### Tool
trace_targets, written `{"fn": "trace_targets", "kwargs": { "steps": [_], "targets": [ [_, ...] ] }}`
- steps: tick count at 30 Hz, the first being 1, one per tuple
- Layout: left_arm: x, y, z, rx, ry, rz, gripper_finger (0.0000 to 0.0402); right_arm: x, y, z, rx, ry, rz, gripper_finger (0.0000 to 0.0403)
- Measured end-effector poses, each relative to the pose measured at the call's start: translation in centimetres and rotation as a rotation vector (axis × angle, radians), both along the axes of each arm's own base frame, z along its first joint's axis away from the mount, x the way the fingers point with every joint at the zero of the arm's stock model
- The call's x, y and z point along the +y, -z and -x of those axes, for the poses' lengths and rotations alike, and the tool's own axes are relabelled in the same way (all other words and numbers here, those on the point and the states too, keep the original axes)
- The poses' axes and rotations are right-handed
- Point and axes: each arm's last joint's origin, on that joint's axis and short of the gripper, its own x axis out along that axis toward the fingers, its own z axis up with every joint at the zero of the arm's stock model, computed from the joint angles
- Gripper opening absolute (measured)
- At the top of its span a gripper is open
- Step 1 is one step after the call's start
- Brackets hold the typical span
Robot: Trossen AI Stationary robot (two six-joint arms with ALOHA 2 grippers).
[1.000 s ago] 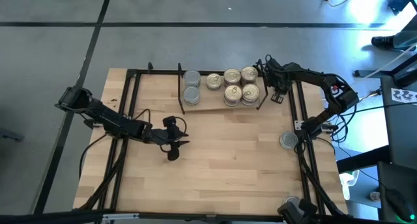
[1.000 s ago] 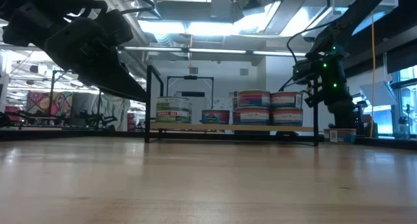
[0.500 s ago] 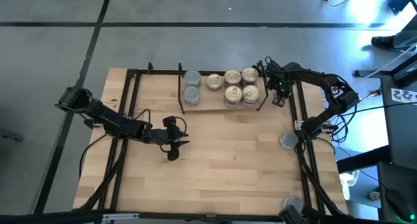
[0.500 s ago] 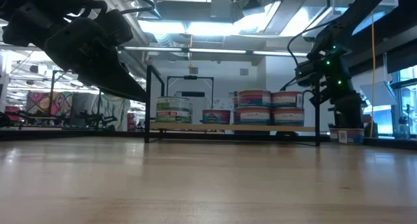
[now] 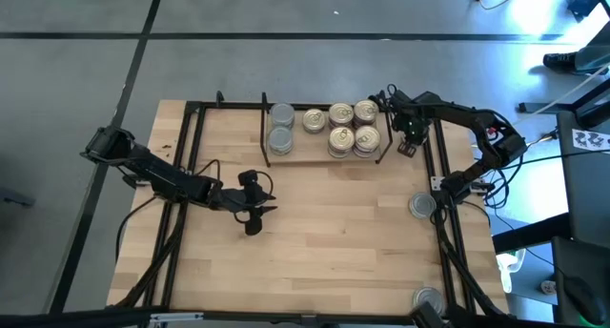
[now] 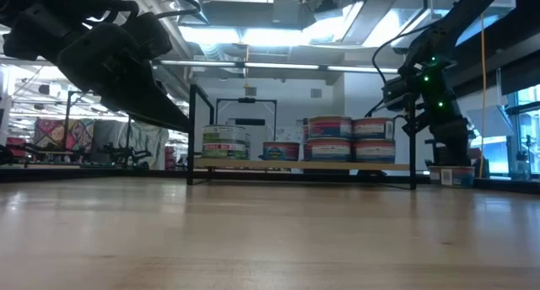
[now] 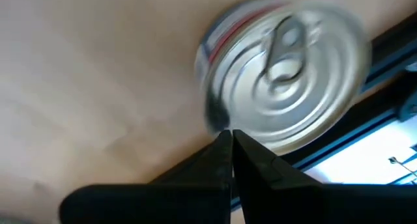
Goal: Stack canned seafood by type on shelf
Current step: Stack the blue pink tuna can on top of the other blue pink tuna can on the shelf
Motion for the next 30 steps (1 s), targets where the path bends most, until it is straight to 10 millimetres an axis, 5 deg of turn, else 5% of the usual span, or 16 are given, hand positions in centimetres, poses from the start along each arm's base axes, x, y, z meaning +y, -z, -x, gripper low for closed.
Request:
{"fn": "trace_targets", "kwargs": {
  "steps": [12, 22, 30],
  "targets": [
    [0.1, -2.2, -1.6, -0.031, 0.016, -0.109, 0.0136, -1.7, -1.4, -0.9, -0.04, 0.109, 0.199, 0.0014],
    [4.9, -2.3, -1.9, 0.144, -0.253, -0.212, 0.0136, -2.2, -1.5, -1.2, -0.094, 0.12, 0.236, 0.0014],
    [7.2, -2.5, -2.1, 0.149, -0.31, -0.252, 0.0136, -2.4, -1.5, -1.5, -0.128, 0.116, 0.251, 0.0014]
  ]
}}
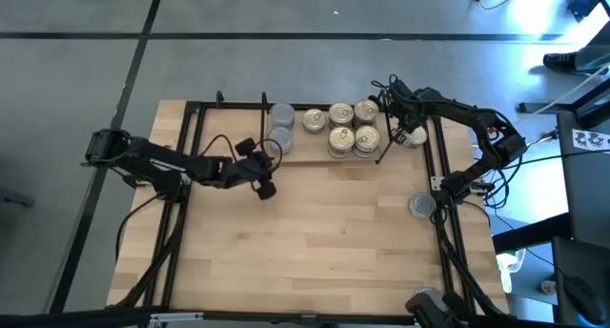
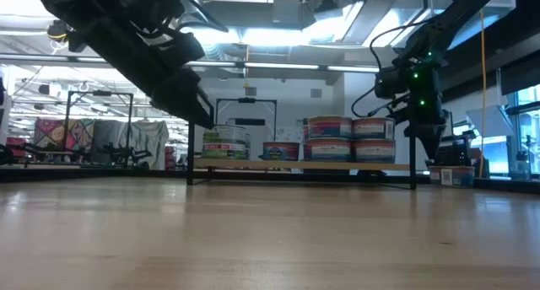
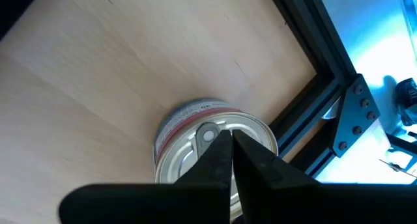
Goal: Stack canned seafood by type on shelf
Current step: Stack the blue pink tuna can on top of the other blue pink tuna can on the shelf
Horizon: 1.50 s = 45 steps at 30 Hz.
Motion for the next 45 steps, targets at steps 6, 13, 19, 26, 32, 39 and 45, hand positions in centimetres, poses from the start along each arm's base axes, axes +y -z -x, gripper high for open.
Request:
{"fn": "trace_targets", "kwargs": {
  "steps": [6, 13, 19, 26, 32, 39, 45],
  "targets": [
    [1.0, 0.1, 0.2, 0.003, -0.051, 0.01, 0.0136, 0.0, 0.0, 0.0, -0.001, -0.001, 0.002, 0.0014],
    [1.9, 0.7, 0.9, 0.069, -0.134, 0.031, 0.0136, 0.0, 0.0, 0.0, 0.0, -0.004, 0.001, 0.0014],
    [2.1, 1.2, 1.5, 0.127, -0.18, 0.048, 0.0136, 0.0, 0.0, 0.0, 0.002, -0.002, -0.002, 0.0014],
    [2.2, 1.7, 2.4, 0.196, -0.263, 0.032, 0.0136, 0.6, 0.9, 0.5, 0.028, 0.005, -0.037, 0.0014],
    [2.2, 2.0, 2.9, 0.24, -0.284, 0.041, 0.0136, 1.3, 2.1, 1.0, 0.053, 0.019, -0.064, 0.0014],
    [1.8, 2.0, 2.9, 0.246, -0.266, 0.041, 0.0136, 1.8, 2.1, 1.2, 0.054, 0.005, -0.117, 0.0014],
    [1.5, 2.0, 2.8, 0.248, -0.254, 0.039, 0.0136, 2.9, 1.7, 1.4, -0.031, 0.048, -0.24, 0.0014]
  ]
}}
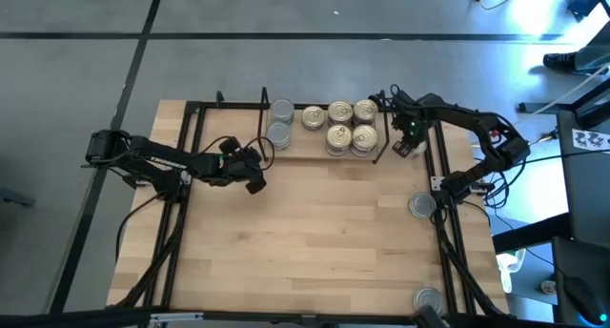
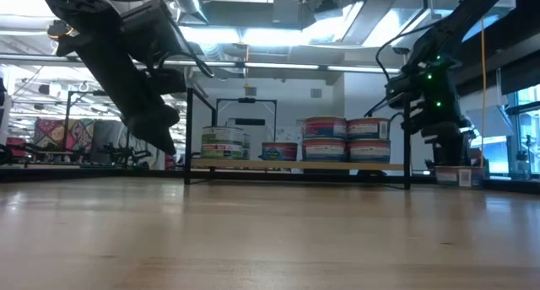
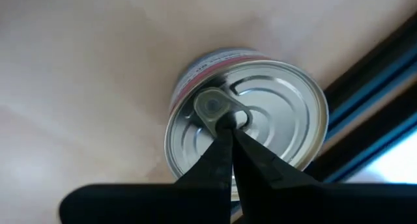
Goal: Stack canned seafood by type on shelf
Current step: Stack the blue pink tuna can on top of the other blue pink tuna can on the shelf
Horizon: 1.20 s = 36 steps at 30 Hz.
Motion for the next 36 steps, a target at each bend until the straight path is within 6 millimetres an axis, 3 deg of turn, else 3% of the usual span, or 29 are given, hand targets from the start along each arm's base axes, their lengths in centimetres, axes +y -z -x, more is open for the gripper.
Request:
{"fn": "trace_targets", "kwargs": {
  "steps": [7, 12, 20, 24, 29, 36],
  "targets": [
    [0.0, 0.0, 0.0, 0.0, 0.0, 0.001, 0.0136, 0.9, -1.0, 0.2, -0.064, 0.043, -0.096, 0.0014],
    [0.0, 0.0, 0.0, 0.001, 0.002, 0.001, 0.0136, 1.2, -3.1, 0.5, -0.095, 0.082, -0.04, 0.0014],
    [0.0, 0.0, 0.0, 0.005, 0.007, -0.001, 0.0136, 3.6, -6.2, 2.1, -0.185, 0.143, 0.078, 0.0014],
    [0.0, 0.0, 0.0, 0.005, 0.007, -0.001, 0.0136, 4.4, -5.6, 2.7, -0.248, 0.222, 0.149, 0.0014],
    [0.0, 0.0, 0.0, 0.005, 0.007, -0.001, 0.0136, 5.2, -2.7, 3.2, -0.252, 0.283, 0.143, 0.0014],
    [0.0, 0.0, 0.0, 0.016, 0.021, -0.007, 0.0136, 5.1, -2.8, 2.5, -0.259, 0.295, 0.145, 0.0014]
  ]
}}
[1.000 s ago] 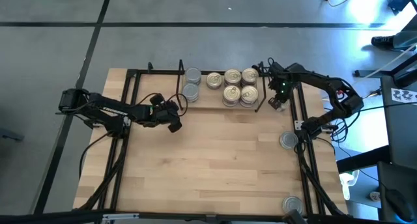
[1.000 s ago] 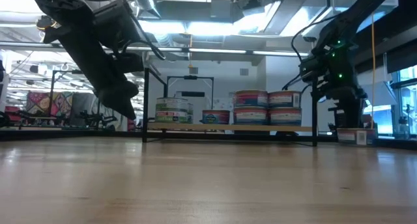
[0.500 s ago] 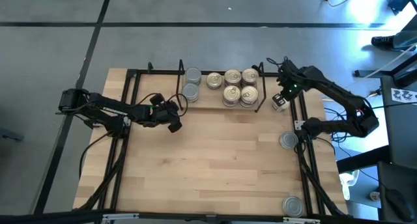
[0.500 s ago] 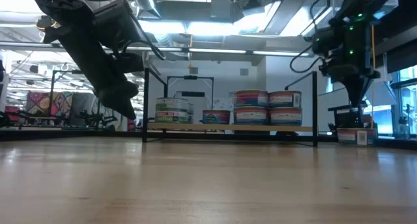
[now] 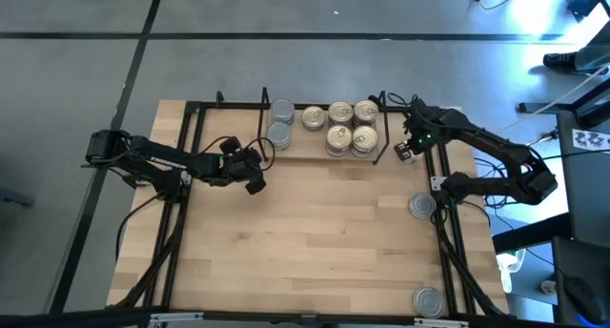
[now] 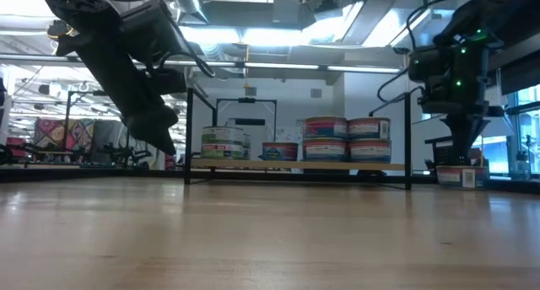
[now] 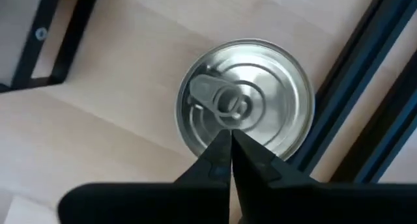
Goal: Stack canned seafood by type on shelf
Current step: Stack the blue pink tuna can on top of the other blue pink tuna can on the shelf
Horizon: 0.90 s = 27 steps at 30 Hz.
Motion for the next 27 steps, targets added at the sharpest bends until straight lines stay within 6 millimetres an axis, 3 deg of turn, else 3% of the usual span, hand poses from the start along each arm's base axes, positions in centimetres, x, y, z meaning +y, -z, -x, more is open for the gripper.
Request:
{"fn": "trace_targets", "kwargs": {
  "steps": [7, 13, 27],
  "targets": [
    [0.0, 0.0, 0.0, 0.0, 0.0, 0.0, 0.0136, 0.0, 0.3, 0.1, 0.015, 0.13, -0.03, 0.0014],
    [0.0, 0.0, 0.0, 0.013, 0.014, -0.007, 0.0136, 0.9, 2.6, 0.7, 0.034, 0.205, -0.091, 0.0014],
    [0.0, 0.0, 0.0, 0.017, 0.019, -0.01, 0.0136, 0.1, 2.2, 0.4, 0.007, 0.238, 0.015, 0.0014]
  ]
}}
